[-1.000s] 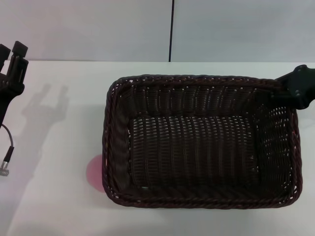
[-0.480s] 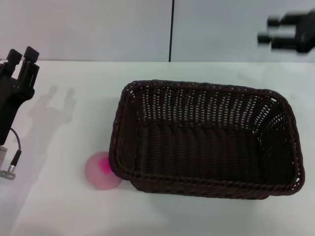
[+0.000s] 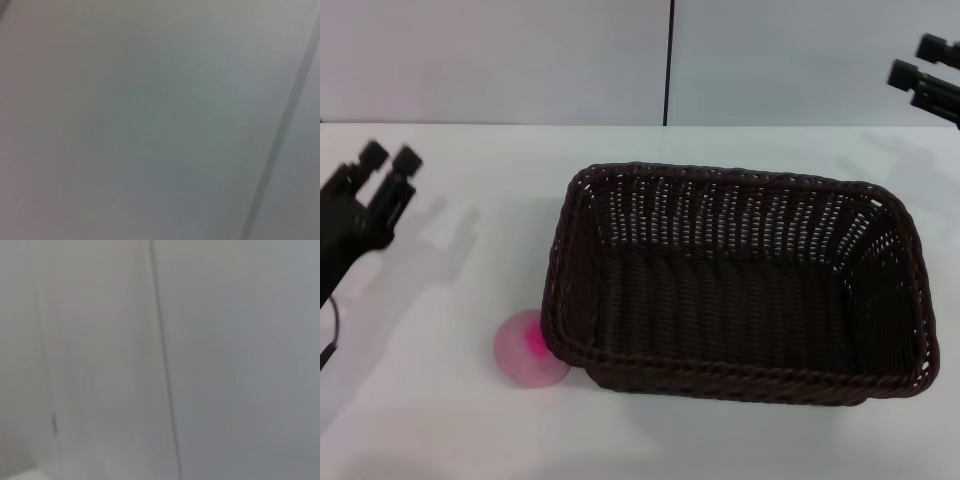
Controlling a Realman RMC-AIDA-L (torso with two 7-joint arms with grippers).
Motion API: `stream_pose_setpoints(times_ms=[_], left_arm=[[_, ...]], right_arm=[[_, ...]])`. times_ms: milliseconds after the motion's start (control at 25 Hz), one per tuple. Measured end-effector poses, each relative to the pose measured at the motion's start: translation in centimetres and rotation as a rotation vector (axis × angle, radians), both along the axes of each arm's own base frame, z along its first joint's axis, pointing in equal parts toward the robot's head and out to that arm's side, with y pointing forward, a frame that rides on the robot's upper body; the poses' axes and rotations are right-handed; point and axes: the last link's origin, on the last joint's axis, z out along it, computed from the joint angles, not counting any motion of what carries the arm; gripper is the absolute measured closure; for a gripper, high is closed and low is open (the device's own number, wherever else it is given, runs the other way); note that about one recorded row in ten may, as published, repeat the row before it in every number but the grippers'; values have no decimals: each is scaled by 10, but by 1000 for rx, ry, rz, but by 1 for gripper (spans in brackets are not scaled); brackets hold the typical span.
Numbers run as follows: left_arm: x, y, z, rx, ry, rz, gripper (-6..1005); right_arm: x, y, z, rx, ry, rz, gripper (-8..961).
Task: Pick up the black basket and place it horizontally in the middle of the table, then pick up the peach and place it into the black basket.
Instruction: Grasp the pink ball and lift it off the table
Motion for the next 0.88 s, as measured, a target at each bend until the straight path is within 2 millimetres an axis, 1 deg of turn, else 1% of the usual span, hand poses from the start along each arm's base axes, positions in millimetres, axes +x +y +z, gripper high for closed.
stream_pose_setpoints(times_ms=[40, 160, 200, 240, 280, 320, 360, 400, 440, 560, 600, 680, 720, 760, 800, 880], left_arm=[[-8, -9, 7, -75, 44, -32, 412], [-9, -12, 9, -86, 52, -38, 410], [-15, -22, 17, -116, 84, -57, 409], [-24, -37, 28, -136, 105, -56, 409], [-29, -44, 34, -140, 108, -48, 408], [-32, -49, 37, -144, 107, -39, 407], [-32, -49, 37, -144, 107, -39, 406], [-38, -59, 43, -154, 107, -30, 406], [-39, -65, 44, -180, 116, -40, 405], [-39, -70, 43, -214, 132, -56, 403], [-36, -73, 35, -284, 163, -94, 402], [-35, -74, 32, -305, 171, -104, 401], [-34, -74, 28, -332, 180, -116, 400], [-30, -74, 19, -382, 196, -143, 399], [-30, -74, 19, -382, 196, -143, 399], [-27, -74, 11, -431, 214, -169, 397]], right_arm=[[5, -5, 0, 19, 21, -14, 348], [22, -23, 2, 94, 84, -70, 348], [28, -28, 3, 116, 100, -93, 348], [35, -32, 5, 142, 116, -119, 348], [42, -37, 8, 167, 133, -145, 349], [52, -42, 14, 212, 160, -184, 349], [52, -42, 14, 212, 160, -184, 349], [57, -45, 18, 235, 173, -203, 349], [63, -49, 25, 282, 194, -231, 349], [66, -51, 28, 312, 208, -247, 349], [67, -52, 28, 321, 214, -253, 350], [67, -51, 25, 325, 225, -257, 350], [67, -50, 23, 329, 234, -259, 350], [67, -50, 23, 333, 238, -260, 350], [67, -50, 23, 333, 238, -260, 350], [67, -49, 21, 342, 247, -267, 350]])
